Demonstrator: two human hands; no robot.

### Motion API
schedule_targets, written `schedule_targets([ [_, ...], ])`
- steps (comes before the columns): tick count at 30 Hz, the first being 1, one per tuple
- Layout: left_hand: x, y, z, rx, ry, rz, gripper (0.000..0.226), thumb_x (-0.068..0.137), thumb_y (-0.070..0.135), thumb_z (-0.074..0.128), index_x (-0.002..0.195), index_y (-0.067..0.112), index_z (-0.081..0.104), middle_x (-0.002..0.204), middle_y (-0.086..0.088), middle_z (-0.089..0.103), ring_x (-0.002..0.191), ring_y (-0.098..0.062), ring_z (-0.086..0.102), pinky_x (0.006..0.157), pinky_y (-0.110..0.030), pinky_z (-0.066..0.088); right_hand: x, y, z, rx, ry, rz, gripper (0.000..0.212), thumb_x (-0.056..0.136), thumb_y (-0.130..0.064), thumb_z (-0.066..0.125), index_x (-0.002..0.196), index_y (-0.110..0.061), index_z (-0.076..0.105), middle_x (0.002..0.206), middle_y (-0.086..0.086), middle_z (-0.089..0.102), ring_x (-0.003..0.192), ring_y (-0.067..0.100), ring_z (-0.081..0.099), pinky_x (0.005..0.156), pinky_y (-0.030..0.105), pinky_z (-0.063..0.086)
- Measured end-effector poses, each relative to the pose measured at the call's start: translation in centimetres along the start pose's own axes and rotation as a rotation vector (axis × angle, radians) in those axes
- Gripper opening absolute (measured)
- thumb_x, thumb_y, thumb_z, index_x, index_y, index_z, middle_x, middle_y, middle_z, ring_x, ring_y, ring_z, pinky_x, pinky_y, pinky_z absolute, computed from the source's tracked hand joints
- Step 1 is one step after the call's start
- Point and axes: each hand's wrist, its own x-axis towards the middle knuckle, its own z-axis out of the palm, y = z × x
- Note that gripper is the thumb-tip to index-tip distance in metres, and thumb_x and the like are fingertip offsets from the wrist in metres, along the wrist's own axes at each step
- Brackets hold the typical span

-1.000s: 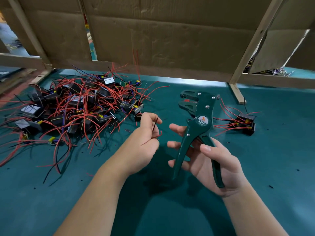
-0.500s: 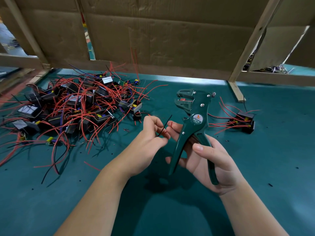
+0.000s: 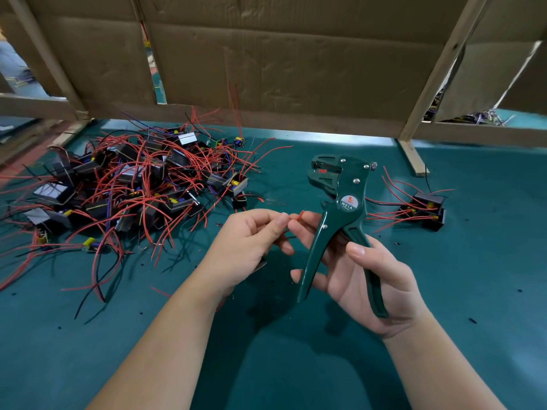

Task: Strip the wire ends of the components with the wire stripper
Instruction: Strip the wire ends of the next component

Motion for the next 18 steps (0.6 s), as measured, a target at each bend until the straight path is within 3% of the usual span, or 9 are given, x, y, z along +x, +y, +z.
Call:
schedule_targets([
  [3,-0.2,0.2,-0.3,0.067,0.014,0.021,0.022,0.082,0.050,0.058,0.078,0.036,0.074,0.050,0.009,0.052,0.051,-0.013,0.036,0.046,-0.019,0.028,-0.1,-0.1,-0.1,-0.035,0.019,-0.018,0.062,0.071,-0.019,0.080,0.126,0.002,0.059,0.136,0.018,0.055,0.133,0.030,0.046,0.083,0.052,0.053],
  [5,-0.4,0.4,-0.6,0.074,0.079,0.064,0.023,0.083,0.049,0.061,0.076,0.033,0.075,0.051,0.010,0.047,0.051,-0.010,0.037,0.046,-0.018,0.029,-0.3,-0.4,-0.5,-0.093,0.077,-0.018,0.064,0.069,-0.017,0.080,0.127,-0.001,0.056,0.135,0.023,0.054,0.123,0.034,0.055,0.082,0.050,0.054],
  [8,-0.4,1.0,-1.0,0.119,0.188,0.159,0.022,0.086,0.043,0.060,0.076,0.028,0.073,0.064,-0.016,0.051,0.066,-0.014,0.041,0.057,-0.017,0.032,-0.8,-1.4,-1.3,-0.146,0.142,0.038,0.067,0.063,-0.024,0.085,0.122,-0.003,0.060,0.109,0.026,0.064,0.093,0.038,0.065,0.078,0.050,0.054],
  [11,-0.5,1.5,-1.2,0.131,0.254,0.220,0.021,0.086,0.035,0.058,0.073,0.024,0.071,0.066,-0.028,0.051,0.064,-0.015,0.040,0.056,-0.017,0.031,-1.5,-2.2,-1.6,-0.211,0.053,0.156,0.067,0.069,-0.028,0.083,0.124,0.001,0.058,0.096,0.024,0.062,0.083,0.037,0.062,0.076,0.052,0.052],
  [14,-0.7,1.8,-1.1,0.096,0.242,0.248,0.022,0.087,0.030,0.058,0.070,0.021,0.068,0.045,0.008,0.038,0.044,-0.003,0.028,0.044,-0.013,0.024,-1.9,-1.8,-1.6,-0.269,-0.016,0.229,0.066,0.076,-0.027,0.078,0.128,0.005,0.053,0.098,0.025,0.061,0.083,0.037,0.060,0.077,0.054,0.049],
  [18,-0.9,2.1,-1.1,0.175,0.201,0.277,0.020,0.090,0.026,0.054,0.074,0.019,0.061,0.049,0.014,0.036,0.044,-0.002,0.028,0.045,-0.012,0.023,-1.7,-1.2,-1.4,-0.270,-0.057,0.260,0.064,0.080,-0.024,0.075,0.130,0.007,0.049,0.099,0.025,0.059,0.084,0.037,0.058,0.078,0.054,0.048],
])
